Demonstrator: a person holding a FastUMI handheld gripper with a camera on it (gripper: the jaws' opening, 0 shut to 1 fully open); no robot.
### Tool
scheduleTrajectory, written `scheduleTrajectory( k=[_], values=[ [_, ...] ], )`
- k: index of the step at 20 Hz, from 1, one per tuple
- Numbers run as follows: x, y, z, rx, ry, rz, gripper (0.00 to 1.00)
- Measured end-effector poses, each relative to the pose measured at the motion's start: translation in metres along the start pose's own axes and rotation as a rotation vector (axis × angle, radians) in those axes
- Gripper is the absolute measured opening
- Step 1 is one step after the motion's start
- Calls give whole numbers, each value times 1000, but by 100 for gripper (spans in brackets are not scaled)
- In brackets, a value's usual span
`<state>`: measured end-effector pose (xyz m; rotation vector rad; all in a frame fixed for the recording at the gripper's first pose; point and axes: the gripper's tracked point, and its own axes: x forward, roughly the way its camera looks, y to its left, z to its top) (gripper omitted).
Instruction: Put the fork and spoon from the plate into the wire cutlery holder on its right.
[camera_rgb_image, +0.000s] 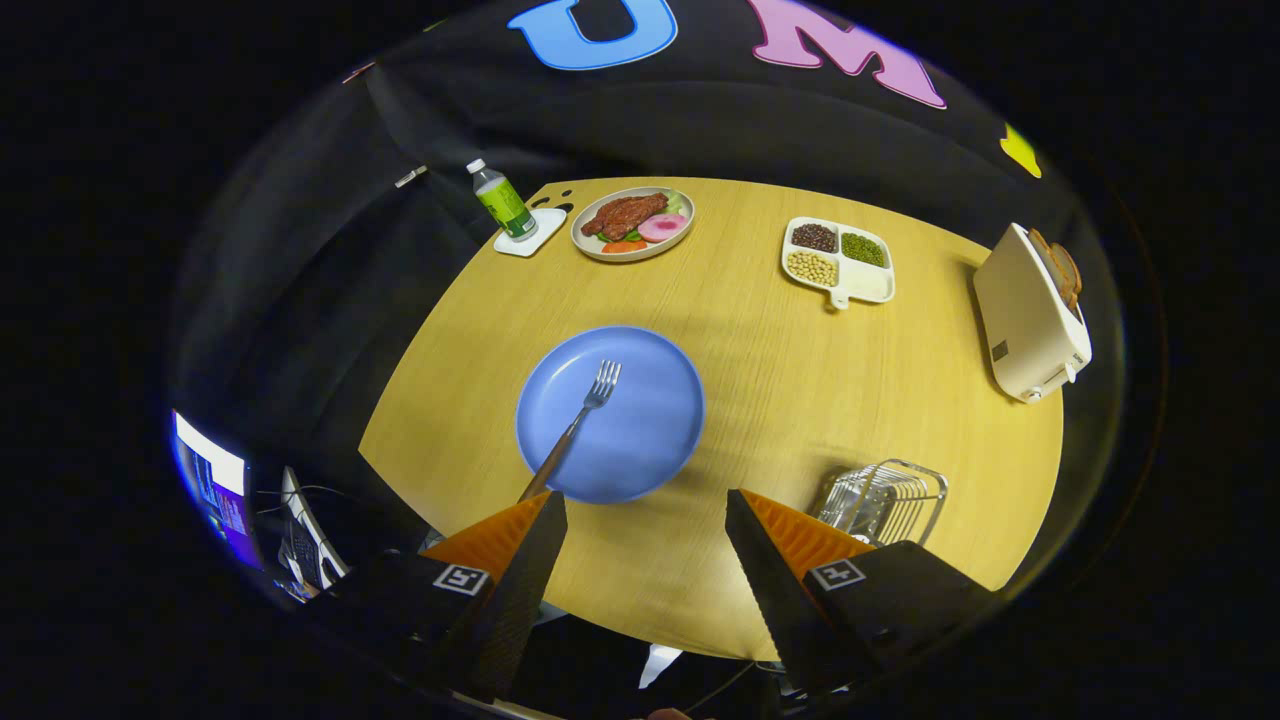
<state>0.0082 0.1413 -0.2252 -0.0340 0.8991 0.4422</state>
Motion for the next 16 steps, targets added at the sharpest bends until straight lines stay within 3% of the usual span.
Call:
scheduleTrajectory(
  k=[8,16],
  values=[
    [80,45,-9,67,80,-2,100],
    [141,53,-22,180,165,-56,98]
  ],
)
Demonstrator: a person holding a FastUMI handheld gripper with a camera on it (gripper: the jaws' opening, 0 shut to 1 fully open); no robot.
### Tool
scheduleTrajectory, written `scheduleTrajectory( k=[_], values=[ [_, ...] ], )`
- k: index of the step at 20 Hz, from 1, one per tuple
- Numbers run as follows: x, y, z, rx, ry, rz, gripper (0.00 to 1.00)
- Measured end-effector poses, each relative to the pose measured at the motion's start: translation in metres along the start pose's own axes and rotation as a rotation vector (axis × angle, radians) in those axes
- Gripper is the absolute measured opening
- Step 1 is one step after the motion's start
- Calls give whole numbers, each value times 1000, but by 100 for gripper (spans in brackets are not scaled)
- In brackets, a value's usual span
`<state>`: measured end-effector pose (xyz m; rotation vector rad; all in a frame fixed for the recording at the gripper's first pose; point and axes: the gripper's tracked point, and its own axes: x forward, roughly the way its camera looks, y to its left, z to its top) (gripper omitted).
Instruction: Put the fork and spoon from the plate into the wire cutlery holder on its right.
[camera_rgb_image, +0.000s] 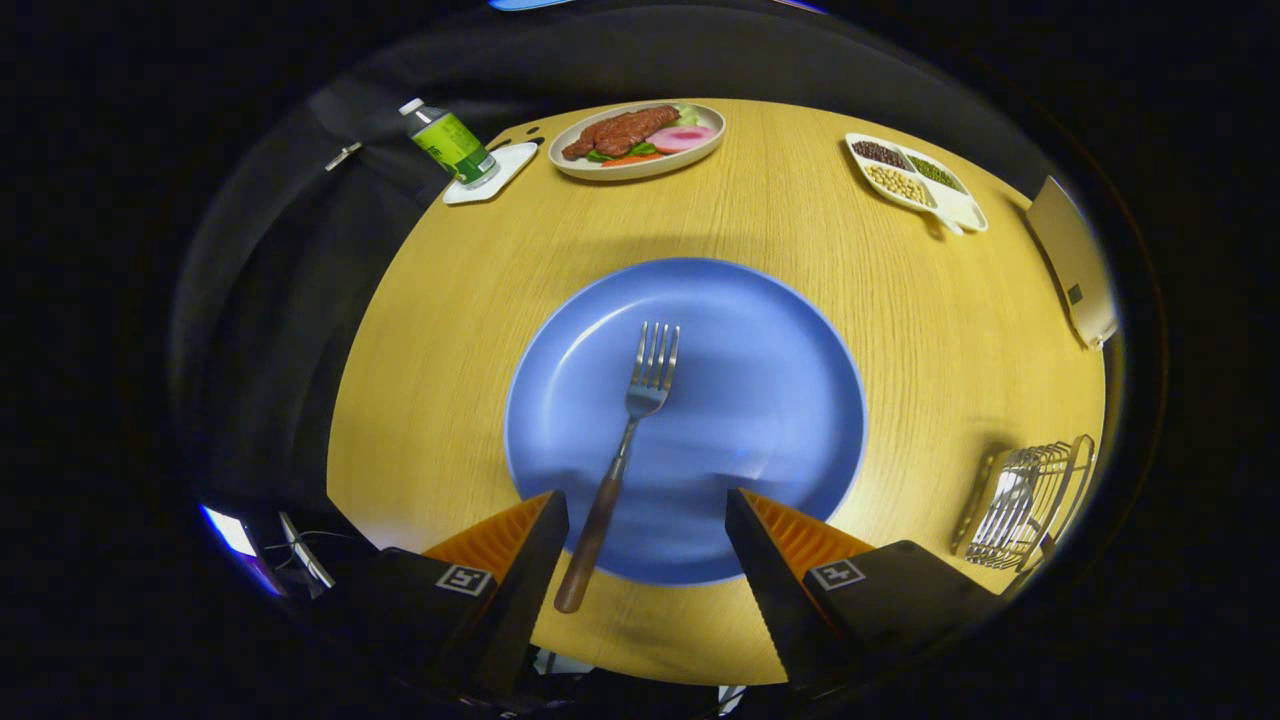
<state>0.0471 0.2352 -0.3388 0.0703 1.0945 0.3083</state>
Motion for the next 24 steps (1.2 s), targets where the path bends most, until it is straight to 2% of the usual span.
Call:
scheduleTrajectory(
  k=[2,3,7,8,9,11,14,15,19,24],
  values=[
    [8,4,-3,23,24,5,96],
    [10,5,-4,27,33,2,84],
    [18,10,-9,47,75,2,46],
    [20,10,-10,56,88,6,41],
    [20,8,-11,64,98,1,31],
    [22,8,-10,75,104,8,17],
    [16,10,-7,84,112,52,18],
    [18,14,-7,82,106,80,13],
    [8,22,-3,61,92,175,6],
    [-28,5,0,37,73,198,6]
  ],
)
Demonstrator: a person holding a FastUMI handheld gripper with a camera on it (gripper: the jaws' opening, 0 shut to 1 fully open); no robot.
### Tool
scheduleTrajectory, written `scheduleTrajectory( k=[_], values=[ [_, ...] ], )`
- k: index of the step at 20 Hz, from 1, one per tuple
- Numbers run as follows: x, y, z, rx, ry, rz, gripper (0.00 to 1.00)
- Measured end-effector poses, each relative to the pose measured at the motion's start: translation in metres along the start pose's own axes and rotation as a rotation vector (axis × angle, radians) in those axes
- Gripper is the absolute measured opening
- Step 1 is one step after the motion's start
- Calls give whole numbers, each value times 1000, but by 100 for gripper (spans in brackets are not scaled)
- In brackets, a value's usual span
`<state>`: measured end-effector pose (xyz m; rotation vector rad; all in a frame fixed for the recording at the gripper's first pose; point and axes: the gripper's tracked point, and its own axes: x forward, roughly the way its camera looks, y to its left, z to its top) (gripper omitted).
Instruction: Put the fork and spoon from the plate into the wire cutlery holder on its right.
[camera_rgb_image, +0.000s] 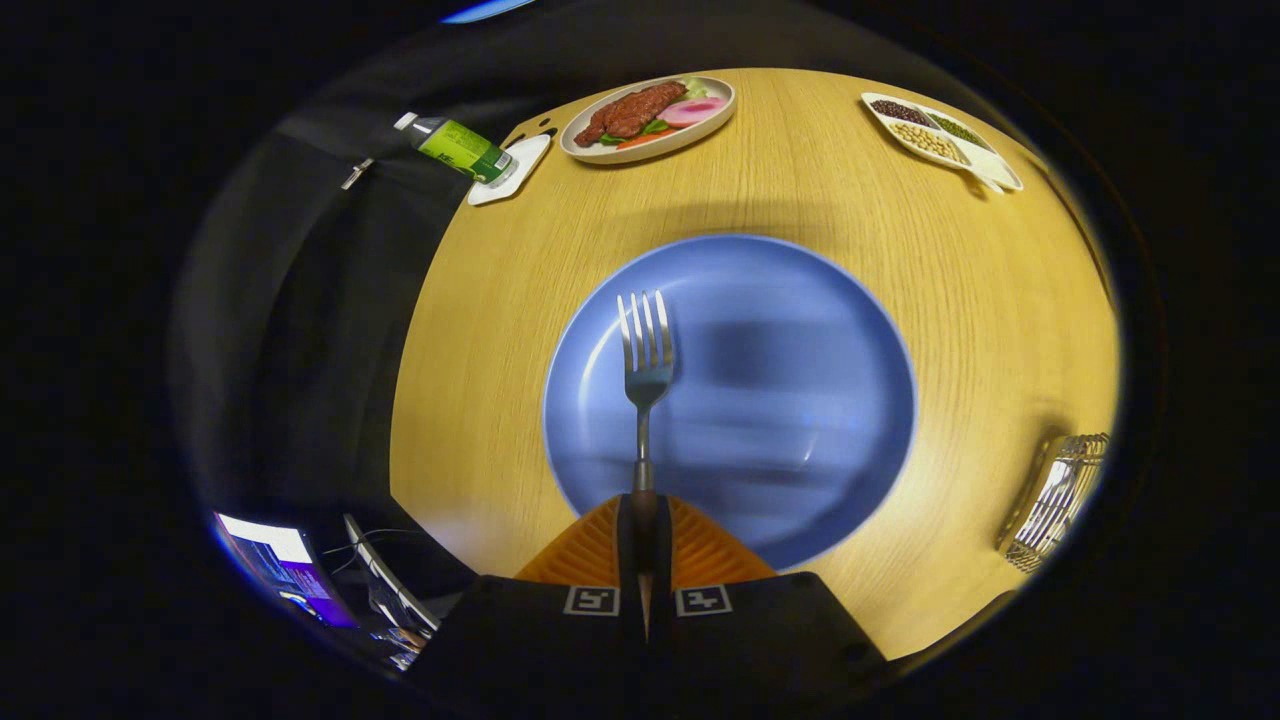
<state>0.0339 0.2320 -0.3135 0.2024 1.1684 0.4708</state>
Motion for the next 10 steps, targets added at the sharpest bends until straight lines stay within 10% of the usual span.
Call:
scheduleTrajectory(
  k=[10],
  values=[
    [-115,-55,-16,-15,-98,-39,5]
  ],
)
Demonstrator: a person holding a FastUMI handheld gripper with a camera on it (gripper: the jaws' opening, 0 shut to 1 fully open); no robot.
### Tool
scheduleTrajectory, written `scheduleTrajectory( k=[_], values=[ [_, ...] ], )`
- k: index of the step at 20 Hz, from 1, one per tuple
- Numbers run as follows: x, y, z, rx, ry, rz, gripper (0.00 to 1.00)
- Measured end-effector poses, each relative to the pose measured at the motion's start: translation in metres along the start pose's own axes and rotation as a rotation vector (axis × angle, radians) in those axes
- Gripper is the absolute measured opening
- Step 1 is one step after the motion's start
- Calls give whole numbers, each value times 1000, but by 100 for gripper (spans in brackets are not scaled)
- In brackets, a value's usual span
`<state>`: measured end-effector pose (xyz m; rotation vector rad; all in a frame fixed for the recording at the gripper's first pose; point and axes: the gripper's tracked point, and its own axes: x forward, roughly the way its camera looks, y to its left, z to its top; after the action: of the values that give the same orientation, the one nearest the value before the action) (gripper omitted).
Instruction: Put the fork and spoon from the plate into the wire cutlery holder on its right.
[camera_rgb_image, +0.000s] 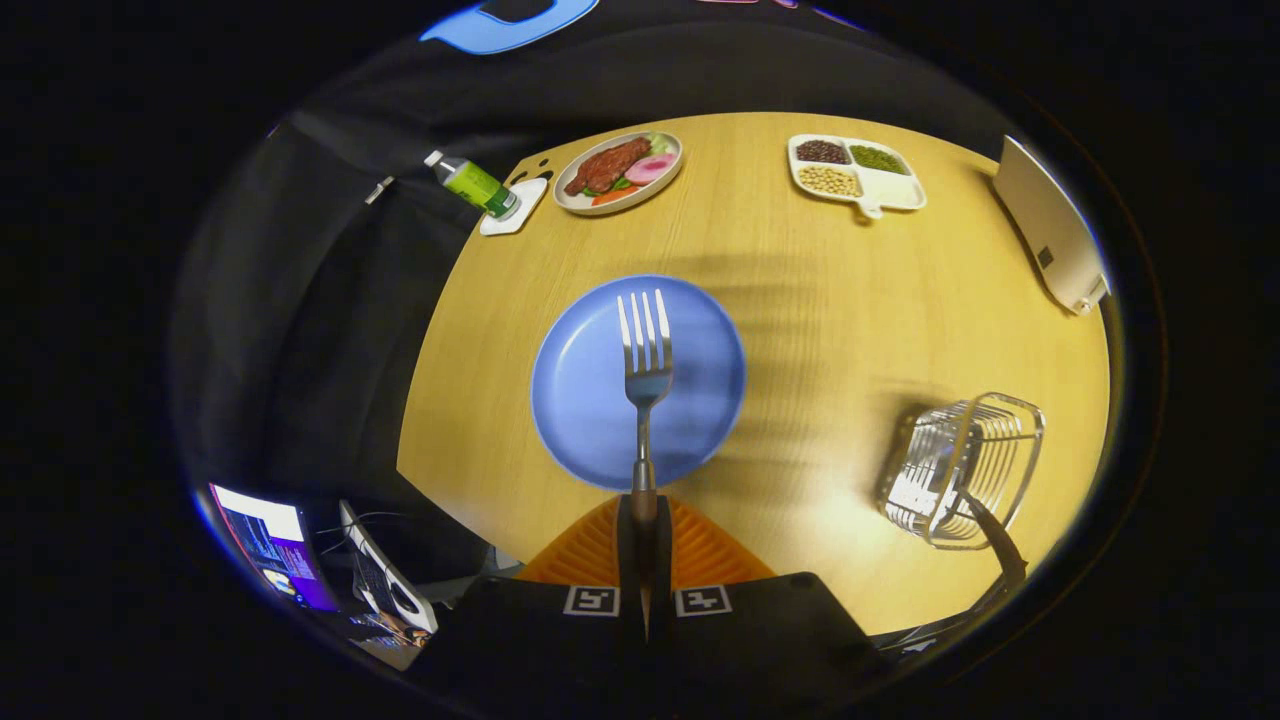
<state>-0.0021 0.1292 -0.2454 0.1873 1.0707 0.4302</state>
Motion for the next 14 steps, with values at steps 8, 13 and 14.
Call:
scheduleTrajectory(
  k=[8,13,14],
  values=[
    [-76,-66,-18,-42,44,-96,6],
    [-107,-95,-23,-53,119,-105,6],
    [-111,-101,-23,-57,137,-109,6]
  ],
)
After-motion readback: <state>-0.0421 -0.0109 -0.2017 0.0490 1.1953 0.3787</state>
